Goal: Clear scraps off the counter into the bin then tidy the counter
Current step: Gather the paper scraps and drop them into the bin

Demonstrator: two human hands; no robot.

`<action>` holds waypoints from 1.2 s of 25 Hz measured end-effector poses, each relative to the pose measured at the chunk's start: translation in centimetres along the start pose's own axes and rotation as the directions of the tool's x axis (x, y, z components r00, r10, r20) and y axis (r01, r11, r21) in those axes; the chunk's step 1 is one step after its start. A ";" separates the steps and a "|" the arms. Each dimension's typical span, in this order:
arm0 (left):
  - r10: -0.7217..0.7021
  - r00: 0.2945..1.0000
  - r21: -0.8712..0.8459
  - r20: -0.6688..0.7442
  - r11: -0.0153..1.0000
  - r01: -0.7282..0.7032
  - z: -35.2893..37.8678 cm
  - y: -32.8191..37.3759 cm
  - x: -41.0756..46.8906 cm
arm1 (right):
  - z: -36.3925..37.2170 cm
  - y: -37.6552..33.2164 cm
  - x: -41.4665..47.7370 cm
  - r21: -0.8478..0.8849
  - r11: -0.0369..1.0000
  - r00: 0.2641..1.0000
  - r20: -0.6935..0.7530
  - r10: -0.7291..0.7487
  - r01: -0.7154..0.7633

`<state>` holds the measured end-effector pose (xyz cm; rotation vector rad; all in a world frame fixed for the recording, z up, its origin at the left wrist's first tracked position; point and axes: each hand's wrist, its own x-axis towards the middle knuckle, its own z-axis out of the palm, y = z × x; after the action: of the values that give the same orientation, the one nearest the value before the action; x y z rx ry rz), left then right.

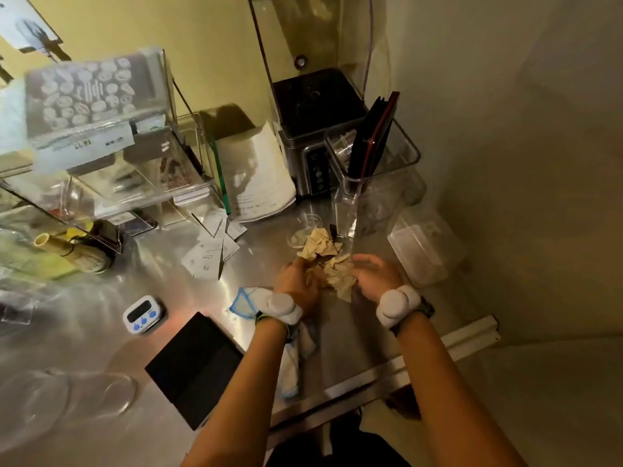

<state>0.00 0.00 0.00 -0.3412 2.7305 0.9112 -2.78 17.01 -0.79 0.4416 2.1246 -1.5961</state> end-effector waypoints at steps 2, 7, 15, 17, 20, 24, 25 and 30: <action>-0.030 1.000 -0.025 -0.004 0.999 0.030 0.1 0.1 0.5 | 0.2 0.0 0.2 -0.060 0.998 0.997 -0.072 0.006 -0.010; -0.065 0.997 -0.050 0.045 0.996 0.067 0.8 0.4 1.3 | 1.4 0.6 -0.2 0.011 0.999 0.988 -0.149 0.038 -0.037; 0.001 0.985 -0.079 0.170 0.997 0.012 1.0 0.2 1.3 | 2.6 1.5 -0.8 0.006 1.000 0.981 -0.194 0.024 -0.023; 0.032 0.985 -0.090 0.168 0.996 -0.017 1.0 0.3 1.0 | 2.7 1.7 -1.1 0.025 0.999 0.978 -0.204 0.039 -0.035; 0.090 0.982 -0.096 0.166 0.993 -0.075 0.6 0.7 0.3 | 2.7 2.1 -2.1 0.077 0.996 0.970 -0.237 0.063 -0.046; 0.176 0.962 -0.119 0.207 0.981 -0.154 0.2 1.5 -0.8 | 2.1 2.5 -4.0 0.105 0.992 0.956 -0.280 0.090 -0.063; 0.198 0.952 -0.128 0.233 0.977 -0.172 0.2 1.5 -1.1 | 1.9 2.6 -4.7 0.130 0.990 0.953 -0.286 0.095 -0.059; 0.369 0.870 -0.082 0.327 0.928 -0.363 1.2 3.2 -3.0 | -0.3 3.9 -8.6 0.228 0.973 0.942 -0.314 0.115 -0.043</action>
<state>2.06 3.64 1.68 0.3213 2.5015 0.9774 6.40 18.44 0.63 0.9100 2.1321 -1.8214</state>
